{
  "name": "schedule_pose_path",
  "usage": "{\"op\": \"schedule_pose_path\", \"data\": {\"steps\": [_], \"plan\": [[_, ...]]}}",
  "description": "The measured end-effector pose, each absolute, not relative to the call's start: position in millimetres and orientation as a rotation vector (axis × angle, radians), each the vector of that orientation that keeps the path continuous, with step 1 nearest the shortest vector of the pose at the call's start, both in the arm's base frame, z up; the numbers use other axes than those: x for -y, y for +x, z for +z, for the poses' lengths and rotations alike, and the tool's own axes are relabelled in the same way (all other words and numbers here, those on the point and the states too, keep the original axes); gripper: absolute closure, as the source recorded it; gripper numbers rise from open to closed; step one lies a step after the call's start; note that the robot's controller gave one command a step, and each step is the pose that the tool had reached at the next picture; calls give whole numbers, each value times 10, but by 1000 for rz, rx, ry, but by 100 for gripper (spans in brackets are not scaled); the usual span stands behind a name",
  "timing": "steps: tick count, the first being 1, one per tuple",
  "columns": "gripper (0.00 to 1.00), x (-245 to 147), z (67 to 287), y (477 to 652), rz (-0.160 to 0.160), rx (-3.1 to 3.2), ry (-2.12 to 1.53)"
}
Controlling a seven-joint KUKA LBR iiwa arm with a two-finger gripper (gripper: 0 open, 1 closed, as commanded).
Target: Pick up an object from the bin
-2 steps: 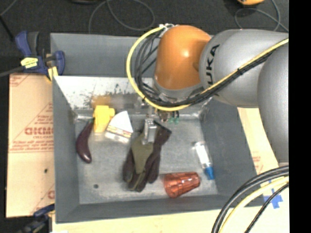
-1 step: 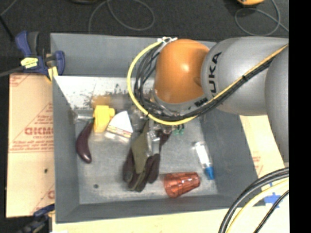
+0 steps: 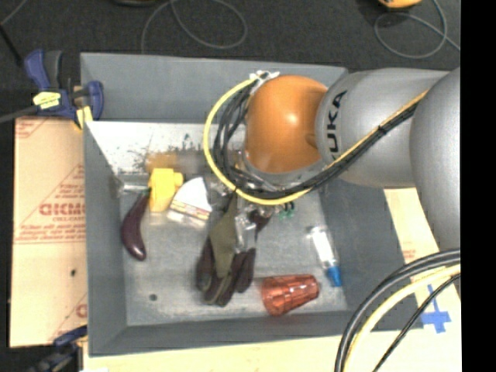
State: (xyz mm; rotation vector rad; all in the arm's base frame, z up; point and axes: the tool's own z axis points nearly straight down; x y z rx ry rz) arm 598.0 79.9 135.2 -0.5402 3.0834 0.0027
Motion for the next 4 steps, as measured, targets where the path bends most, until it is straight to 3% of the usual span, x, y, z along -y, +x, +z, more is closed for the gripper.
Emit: {"op": "schedule_pose_path", "data": {"steps": [1, 2, 3, 4], "plan": [[0, -911, 1124, 5985, -3, -3039, -778], [0, -972, 958, 5860, -2, -2903, -1166], [100, -935, 864, 5733, -5, -2581, -1780], [100, -934, 864, 5733, -5, -2582, -1778]]}}
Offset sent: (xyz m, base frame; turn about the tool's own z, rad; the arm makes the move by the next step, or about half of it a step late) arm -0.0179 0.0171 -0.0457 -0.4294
